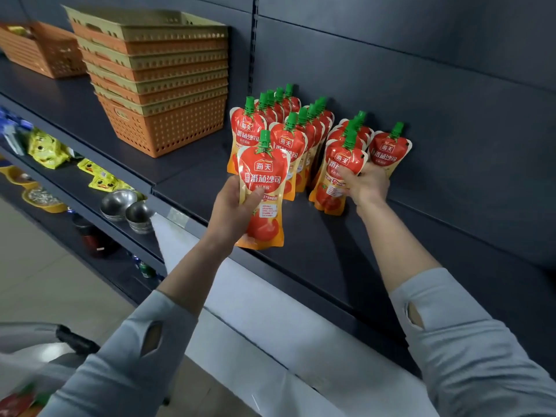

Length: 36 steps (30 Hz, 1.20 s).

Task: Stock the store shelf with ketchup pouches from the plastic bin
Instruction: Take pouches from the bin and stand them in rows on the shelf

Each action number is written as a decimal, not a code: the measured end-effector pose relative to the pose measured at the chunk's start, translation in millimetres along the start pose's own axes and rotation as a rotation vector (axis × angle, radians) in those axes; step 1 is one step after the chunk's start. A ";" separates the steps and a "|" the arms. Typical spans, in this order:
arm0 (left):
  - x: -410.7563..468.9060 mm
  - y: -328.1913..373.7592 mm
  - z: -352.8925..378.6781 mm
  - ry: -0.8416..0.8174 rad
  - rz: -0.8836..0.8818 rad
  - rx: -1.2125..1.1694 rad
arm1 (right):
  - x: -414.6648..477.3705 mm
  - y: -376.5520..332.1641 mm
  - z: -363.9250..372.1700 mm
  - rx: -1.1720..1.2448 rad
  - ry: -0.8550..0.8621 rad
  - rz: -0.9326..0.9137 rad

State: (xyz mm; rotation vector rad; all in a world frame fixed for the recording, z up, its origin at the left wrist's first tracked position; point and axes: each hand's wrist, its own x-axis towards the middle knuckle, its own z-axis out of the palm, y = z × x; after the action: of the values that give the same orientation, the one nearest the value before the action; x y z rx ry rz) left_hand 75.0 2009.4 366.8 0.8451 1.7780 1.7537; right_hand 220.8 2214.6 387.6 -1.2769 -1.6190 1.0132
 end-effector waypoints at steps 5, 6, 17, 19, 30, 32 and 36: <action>2.6 -2.5 1.2 -0.033 0.001 -0.052 | 14.8 0.7 12.8 -0.028 0.015 -0.035; 2.7 -2.9 1.8 -0.037 0.005 -0.052 | 17.4 3.2 13.8 -0.034 0.021 -0.049; 4.2 -4.4 24.7 -0.148 0.056 -0.030 | -38.6 -34.0 -25.1 -0.189 0.195 -0.446; 3.7 -2.0 33.0 -0.198 0.063 -0.040 | -52.3 -45.4 -25.5 -0.144 -0.146 -0.415; 11.2 -23.6 51.0 -0.226 0.101 0.121 | -41.9 -44.9 -32.3 -0.213 -0.241 -0.376; 11.1 -39.6 50.6 -0.210 0.159 0.283 | -38.5 -41.1 -35.6 -0.236 -0.171 -0.405; 9.3 -52.8 59.2 -0.308 0.280 0.565 | -33.6 -34.8 -32.2 -0.273 -0.087 -0.412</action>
State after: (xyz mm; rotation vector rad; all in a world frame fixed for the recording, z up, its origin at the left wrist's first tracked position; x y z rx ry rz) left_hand 107.3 2058.0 312.2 1.5643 2.0329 1.1763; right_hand 244.7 2179.3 427.0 -1.0158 -2.0351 0.6149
